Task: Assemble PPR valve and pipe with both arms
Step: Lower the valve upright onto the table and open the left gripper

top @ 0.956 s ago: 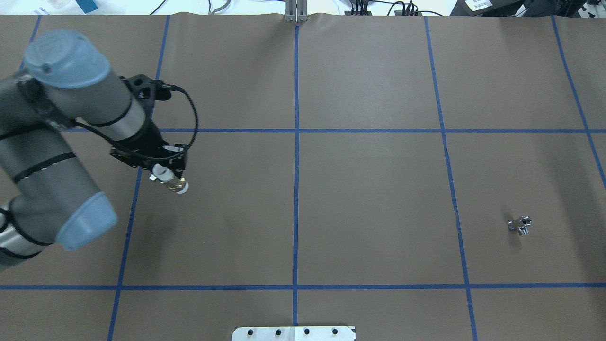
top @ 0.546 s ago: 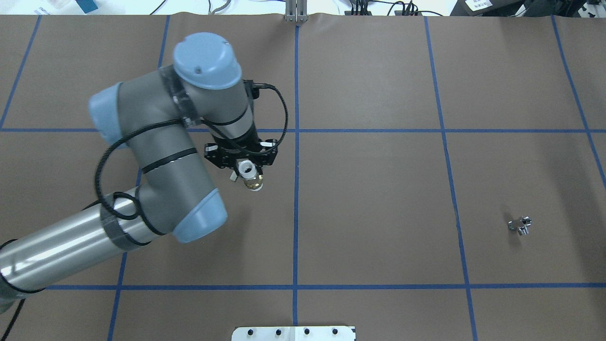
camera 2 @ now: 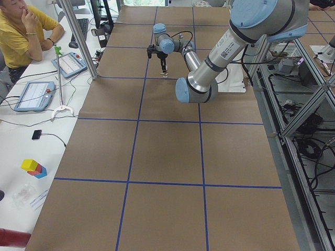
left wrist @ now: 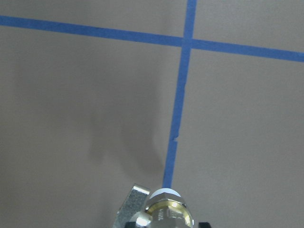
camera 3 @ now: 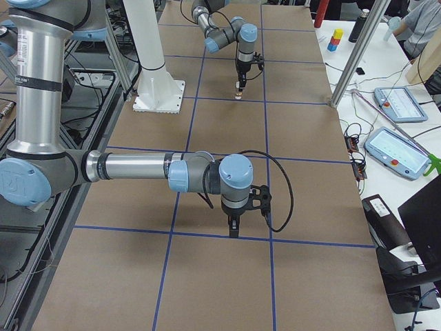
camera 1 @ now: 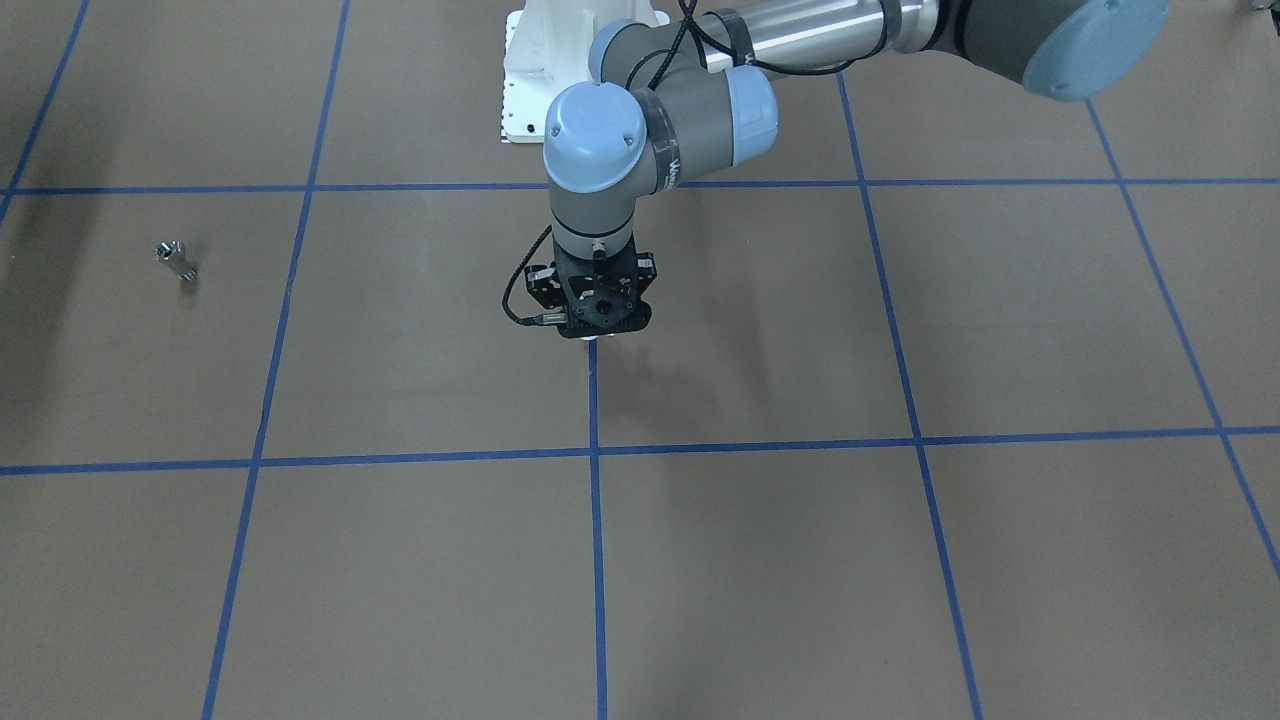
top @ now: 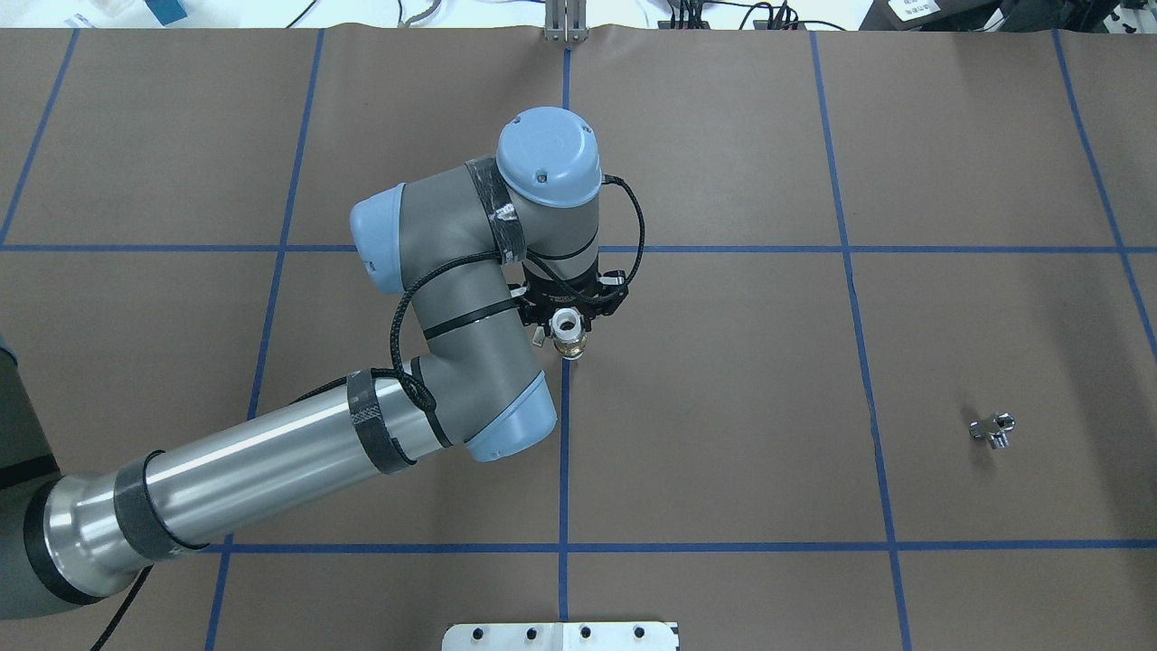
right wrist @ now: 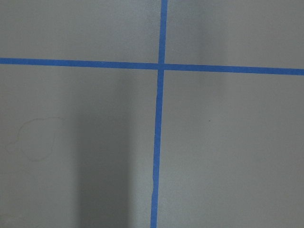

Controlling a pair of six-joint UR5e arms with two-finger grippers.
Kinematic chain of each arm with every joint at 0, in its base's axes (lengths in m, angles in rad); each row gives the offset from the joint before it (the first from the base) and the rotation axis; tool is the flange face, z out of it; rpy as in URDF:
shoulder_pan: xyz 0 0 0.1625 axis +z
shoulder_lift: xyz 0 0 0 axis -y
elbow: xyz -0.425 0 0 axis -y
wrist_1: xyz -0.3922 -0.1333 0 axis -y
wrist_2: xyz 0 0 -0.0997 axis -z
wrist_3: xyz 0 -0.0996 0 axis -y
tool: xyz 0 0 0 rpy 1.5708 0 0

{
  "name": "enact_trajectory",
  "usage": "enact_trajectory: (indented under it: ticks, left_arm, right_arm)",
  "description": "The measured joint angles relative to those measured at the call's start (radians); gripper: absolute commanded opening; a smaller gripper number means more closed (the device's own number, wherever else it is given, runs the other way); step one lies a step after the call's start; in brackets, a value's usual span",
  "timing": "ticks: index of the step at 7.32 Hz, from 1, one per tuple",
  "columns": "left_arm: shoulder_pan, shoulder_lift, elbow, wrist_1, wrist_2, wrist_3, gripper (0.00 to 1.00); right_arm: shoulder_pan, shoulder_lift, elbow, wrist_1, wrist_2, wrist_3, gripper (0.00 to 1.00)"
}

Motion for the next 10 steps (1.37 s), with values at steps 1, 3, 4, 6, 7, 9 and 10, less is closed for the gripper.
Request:
enact_trajectory:
  ticks: [1,3,4,6,7,9,10]
  left_arm:
    - [0.002,-0.003,0.009,-0.005,0.003,-0.001,0.0]
    - [0.003,-0.002,0.012,-0.004,0.006,0.0,0.0]
    - [0.003,0.0,0.012,-0.003,0.006,0.0,0.0]
    - [0.003,0.002,0.011,-0.002,0.006,0.0,0.41]
    - [0.003,0.002,0.011,-0.002,0.006,0.0,0.7]
    - [0.004,0.003,0.011,-0.002,0.007,0.0,0.91]
    - [0.004,0.003,0.011,-0.002,0.008,0.0,0.99]
  right_arm:
    - [0.0,0.0,0.0,0.0,0.0,0.0,1.0]
    - [0.0,0.0,0.0,-0.001,0.0,0.0,1.0]
    - [0.0,0.0,0.0,-0.001,0.0,0.0,1.0]
    - [0.0,0.0,0.001,-0.001,0.0,0.0,1.0]
    - [0.0,0.0,0.001,-0.002,0.0,0.0,1.0]
    - [0.0,0.0,0.0,-0.002,0.0,0.0,1.0]
    - [0.0,0.0,0.0,-0.002,0.0,0.0,1.0]
